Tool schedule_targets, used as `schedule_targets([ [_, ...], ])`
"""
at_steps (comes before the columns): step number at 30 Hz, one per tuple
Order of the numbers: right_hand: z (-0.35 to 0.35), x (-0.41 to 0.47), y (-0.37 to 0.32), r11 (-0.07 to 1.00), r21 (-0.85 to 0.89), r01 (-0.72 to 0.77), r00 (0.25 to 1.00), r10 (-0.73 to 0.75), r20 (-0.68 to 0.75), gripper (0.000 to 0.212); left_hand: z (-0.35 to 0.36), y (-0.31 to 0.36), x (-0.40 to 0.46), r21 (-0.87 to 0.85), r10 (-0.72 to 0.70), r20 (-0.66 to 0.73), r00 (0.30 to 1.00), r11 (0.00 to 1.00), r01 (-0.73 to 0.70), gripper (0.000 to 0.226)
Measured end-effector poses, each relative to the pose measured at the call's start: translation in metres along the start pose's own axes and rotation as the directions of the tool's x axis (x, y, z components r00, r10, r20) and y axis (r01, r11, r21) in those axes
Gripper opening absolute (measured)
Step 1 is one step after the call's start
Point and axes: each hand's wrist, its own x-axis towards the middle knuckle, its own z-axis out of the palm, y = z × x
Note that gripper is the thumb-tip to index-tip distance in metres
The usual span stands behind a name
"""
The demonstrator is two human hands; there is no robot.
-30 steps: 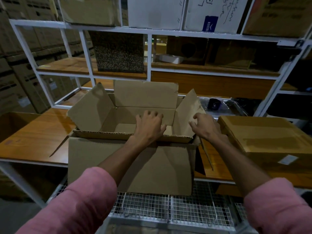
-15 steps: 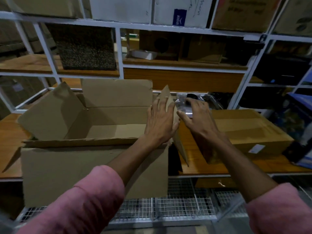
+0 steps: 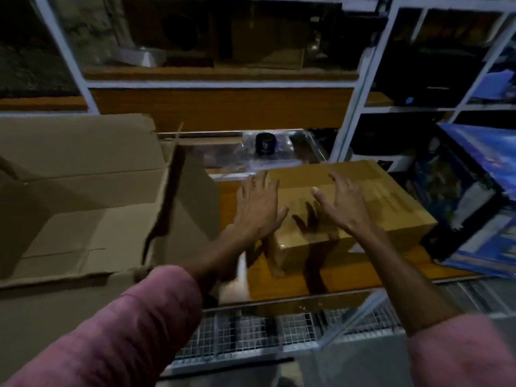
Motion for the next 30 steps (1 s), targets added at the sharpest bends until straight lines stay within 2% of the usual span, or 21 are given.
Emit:
schedule_targets([
  [5, 0.003, 0.034, 0.097, 0.993, -0.047, -0.109, 0.986, 0.114, 0.12, 0.07, 0.082, 0.04, 0.053, 0.007, -0.208, 0.166, 0.964, 0.978, 0.21, 0.076],
  [8, 0.011, 0.051, 0.131, 0.987, -0.083, -0.141, 0.971, 0.154, 0.181, 0.069, 0.124, 0.054, 0.065, 0.006, -0.313, 0.28, 0.907, 0.946, 0.324, 0.08],
  [10, 0.018, 0.058, 0.147, 0.984, -0.1, -0.147, 0.964, 0.165, 0.208, 0.068, 0.142, 0.054, 0.064, 0.03, -0.331, 0.261, 0.907, 0.941, 0.336, 0.081],
  [13, 0.028, 0.069, 0.166, 0.984, -0.114, -0.138, 0.963, 0.16, 0.216, 0.071, 0.15, 0.041, 0.068, 0.032, -0.252, 0.16, 0.954, 0.968, 0.25, 0.081],
  [15, 0.032, 0.078, 0.171, 0.984, -0.121, -0.133, 0.971, 0.154, 0.181, 0.071, 0.15, 0.025, 0.077, 0.01, -0.211, 0.141, 0.967, 0.977, 0.212, 0.083],
  [17, 0.034, 0.088, 0.177, 0.98, -0.14, -0.14, 0.979, 0.158, 0.127, 0.062, 0.151, 0.01, 0.089, 0.007, -0.181, 0.141, 0.973, 0.983, 0.182, 0.082],
  [21, 0.033, 0.111, 0.203, 0.933, -0.309, -0.183, 0.973, 0.218, 0.08, 0.056, 0.15, -0.002, 0.1, 0.027, -0.137, 0.141, 0.981, 0.991, 0.134, 0.08],
  [23, 0.031, 0.125, 0.216, 0.908, -0.356, -0.221, 0.953, 0.278, 0.118, 0.061, 0.15, -0.003, 0.105, 0.005, -0.146, 0.113, 0.983, 0.989, 0.147, 0.075],
  [26, 0.023, 0.141, 0.226, 0.913, -0.308, -0.268, 0.933, 0.326, 0.155, 0.069, 0.152, -0.004, 0.129, 0.03, -0.216, 0.071, 0.974, 0.976, 0.214, 0.068],
  [30, 0.018, 0.153, 0.233, 0.923, -0.275, -0.269, 0.926, 0.326, 0.187, 0.071, 0.157, -0.014, 0.171, -0.019, -0.37, 0.179, 0.912, 0.925, 0.379, 0.081],
])
